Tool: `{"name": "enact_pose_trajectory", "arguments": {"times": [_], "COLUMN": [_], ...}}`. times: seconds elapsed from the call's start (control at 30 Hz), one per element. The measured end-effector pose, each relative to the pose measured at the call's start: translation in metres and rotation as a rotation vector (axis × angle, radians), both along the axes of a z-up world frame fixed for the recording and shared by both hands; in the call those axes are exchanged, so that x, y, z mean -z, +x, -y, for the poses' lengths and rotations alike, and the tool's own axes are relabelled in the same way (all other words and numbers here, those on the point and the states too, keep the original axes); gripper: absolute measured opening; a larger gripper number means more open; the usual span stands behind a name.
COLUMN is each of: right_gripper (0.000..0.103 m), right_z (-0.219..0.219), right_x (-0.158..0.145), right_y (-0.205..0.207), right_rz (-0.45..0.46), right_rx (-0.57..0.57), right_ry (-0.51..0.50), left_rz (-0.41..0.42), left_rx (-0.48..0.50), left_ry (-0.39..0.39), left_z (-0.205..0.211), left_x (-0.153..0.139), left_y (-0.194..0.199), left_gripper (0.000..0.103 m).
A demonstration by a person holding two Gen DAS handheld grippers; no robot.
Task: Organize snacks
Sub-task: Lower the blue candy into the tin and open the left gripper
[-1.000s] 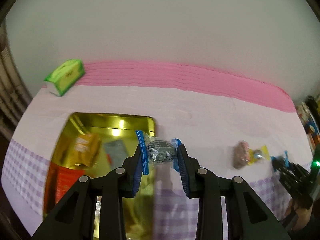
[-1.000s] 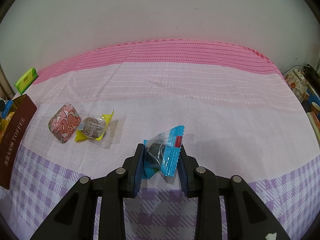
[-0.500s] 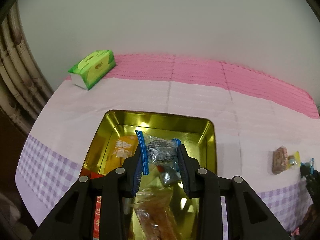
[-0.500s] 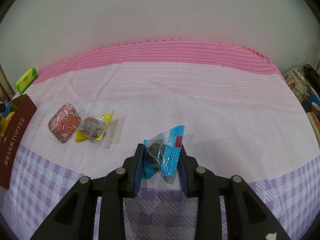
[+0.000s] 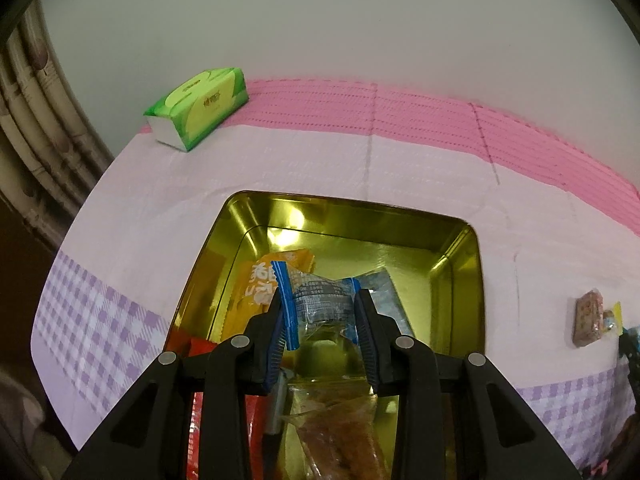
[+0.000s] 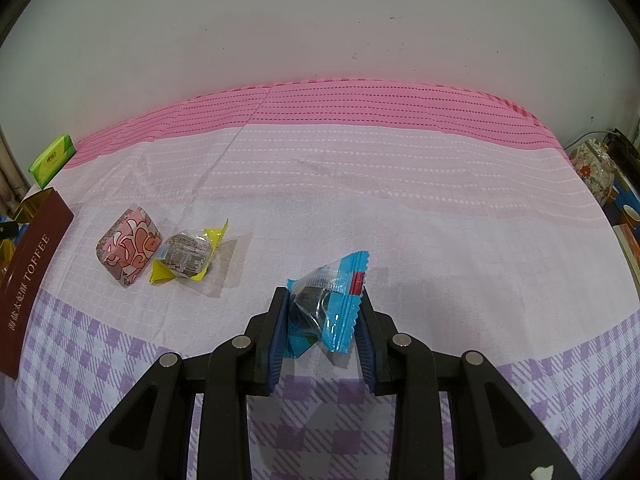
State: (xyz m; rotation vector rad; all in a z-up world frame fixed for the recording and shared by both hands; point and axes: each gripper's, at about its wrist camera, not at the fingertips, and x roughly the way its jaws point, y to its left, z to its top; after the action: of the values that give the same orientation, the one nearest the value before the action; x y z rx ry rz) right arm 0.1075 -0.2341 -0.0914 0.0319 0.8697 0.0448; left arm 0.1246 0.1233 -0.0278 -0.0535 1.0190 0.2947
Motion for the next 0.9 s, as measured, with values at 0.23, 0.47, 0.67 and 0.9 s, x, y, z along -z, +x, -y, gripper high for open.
{"name": "enact_pose_trajectory", "arguments": {"times": [0.23,0.47,0.67,0.9], "right_gripper": [0.030,0.030,0.030,0.030], "right_z": [0.000,0.000,-0.001,-0.001], "right_x": [0.000,0.001,0.001,0.001], "right_y": [0.000,0.000,0.000,0.000], "right_rz": [0.000,0.000,0.000,0.000], "right_rx": [0.000,0.000,0.000,0.000], "right_ry": [-0.001,-0.002,-0.003,-0.004], "left_rz": [-0.006,-0.010,-0.021,-0.022], "left_rx": [-0.019,-0.023,-0.036,-0.028], "left_ry": [-0.004,0.002,-0.002,-0.002], "left_z": [-0.007,-0.009,-0.012,-0.013], "left_x": [0.002,0.002,0.003,0.000], "left_y": [0.004,0.005,0.005,0.001], "left_gripper": [0.034,0.035,0.036,0.049]}}
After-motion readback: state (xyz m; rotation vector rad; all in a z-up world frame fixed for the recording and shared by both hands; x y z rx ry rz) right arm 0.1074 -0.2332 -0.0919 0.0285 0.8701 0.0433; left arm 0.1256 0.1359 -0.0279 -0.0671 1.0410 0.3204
